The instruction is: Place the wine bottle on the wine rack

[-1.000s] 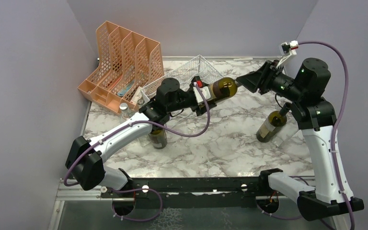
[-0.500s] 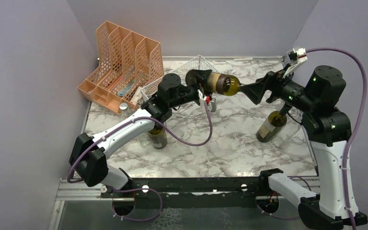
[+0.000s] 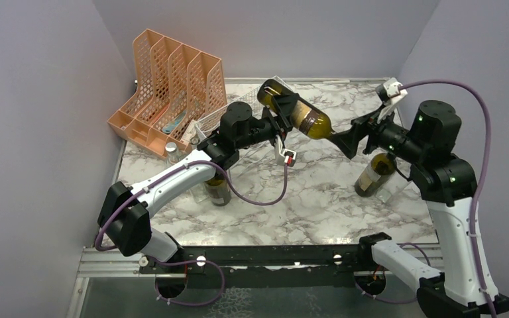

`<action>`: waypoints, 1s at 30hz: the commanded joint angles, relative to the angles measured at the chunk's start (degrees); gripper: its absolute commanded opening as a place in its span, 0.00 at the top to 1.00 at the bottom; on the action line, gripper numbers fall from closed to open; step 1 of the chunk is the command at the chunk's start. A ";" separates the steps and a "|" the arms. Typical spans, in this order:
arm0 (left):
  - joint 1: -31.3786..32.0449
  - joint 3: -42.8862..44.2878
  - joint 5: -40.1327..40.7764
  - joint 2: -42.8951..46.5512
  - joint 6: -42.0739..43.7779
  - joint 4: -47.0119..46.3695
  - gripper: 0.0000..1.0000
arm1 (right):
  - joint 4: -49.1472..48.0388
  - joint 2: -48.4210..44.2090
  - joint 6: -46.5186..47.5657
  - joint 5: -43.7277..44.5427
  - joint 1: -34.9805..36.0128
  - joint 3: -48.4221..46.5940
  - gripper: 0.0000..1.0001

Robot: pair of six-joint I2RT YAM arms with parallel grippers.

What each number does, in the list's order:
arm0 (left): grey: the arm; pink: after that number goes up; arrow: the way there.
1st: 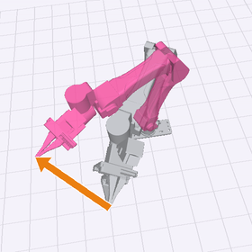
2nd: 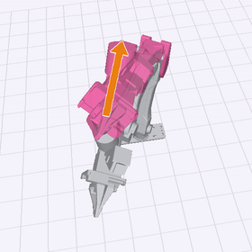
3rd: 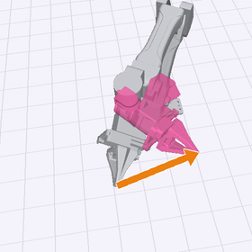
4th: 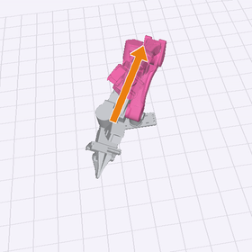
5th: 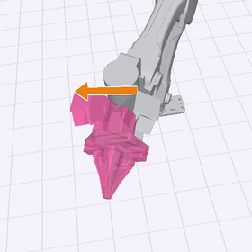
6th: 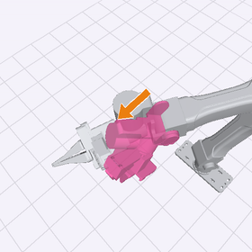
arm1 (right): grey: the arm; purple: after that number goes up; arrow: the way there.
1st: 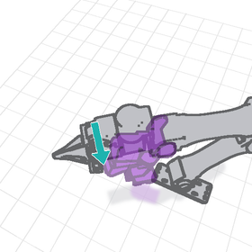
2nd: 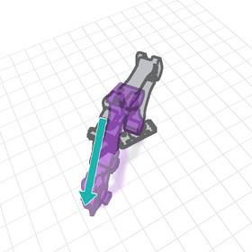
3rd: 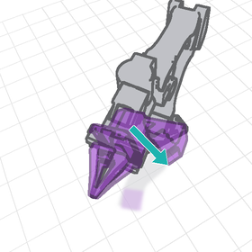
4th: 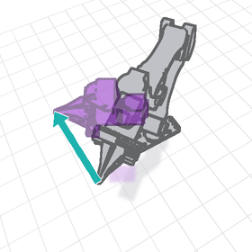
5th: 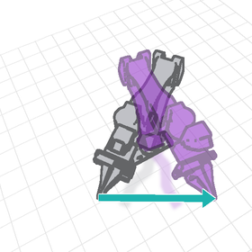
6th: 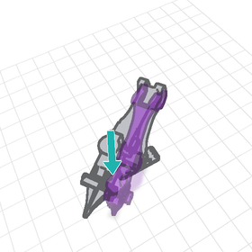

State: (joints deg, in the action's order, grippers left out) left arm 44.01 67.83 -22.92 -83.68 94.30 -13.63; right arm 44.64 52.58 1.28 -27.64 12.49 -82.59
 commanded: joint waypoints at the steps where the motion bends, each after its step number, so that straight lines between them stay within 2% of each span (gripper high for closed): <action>1: 0.20 1.14 -1.58 1.93 8.32 -6.59 1.00 | 2.64 0.68 2.58 2.79 1.50 2.92 0.16; 6: 0.28 0.66 -3.14 2.73 9.50 -6.48 1.00 | 1.95 0.13 2.77 5.00 1.66 6.25 0.18; 13: 2.18 0.66 -3.83 3.01 14.55 -6.36 1.00 | -0.14 1.07 2.18 2.89 1.65 9.26 0.35; 19: 2.77 2.67 -3.82 2.34 15.01 -5.66 1.00 | -1.51 1.84 2.40 1.11 2.05 11.11 0.35; 21: 2.81 3.61 -3.88 2.10 13.69 -4.87 1.00 | -2.87 1.50 2.14 0.65 2.14 12.72 0.38; 25: 2.83 6.74 -3.70 1.44 12.70 1.40 1.00 | -5.07 1.22 1.43 -1.09 2.19 16.06 0.41; 30: 3.24 6.35 -3.61 0.93 13.58 1.22 1.00 | -6.75 2.64 0.91 -2.71 2.27 17.20 0.43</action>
State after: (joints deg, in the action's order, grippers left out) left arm 46.24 70.61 -24.12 -83.70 107.74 -7.51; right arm 41.69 54.17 2.87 -27.79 14.33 -66.19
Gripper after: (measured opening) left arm 0.780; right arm 0.582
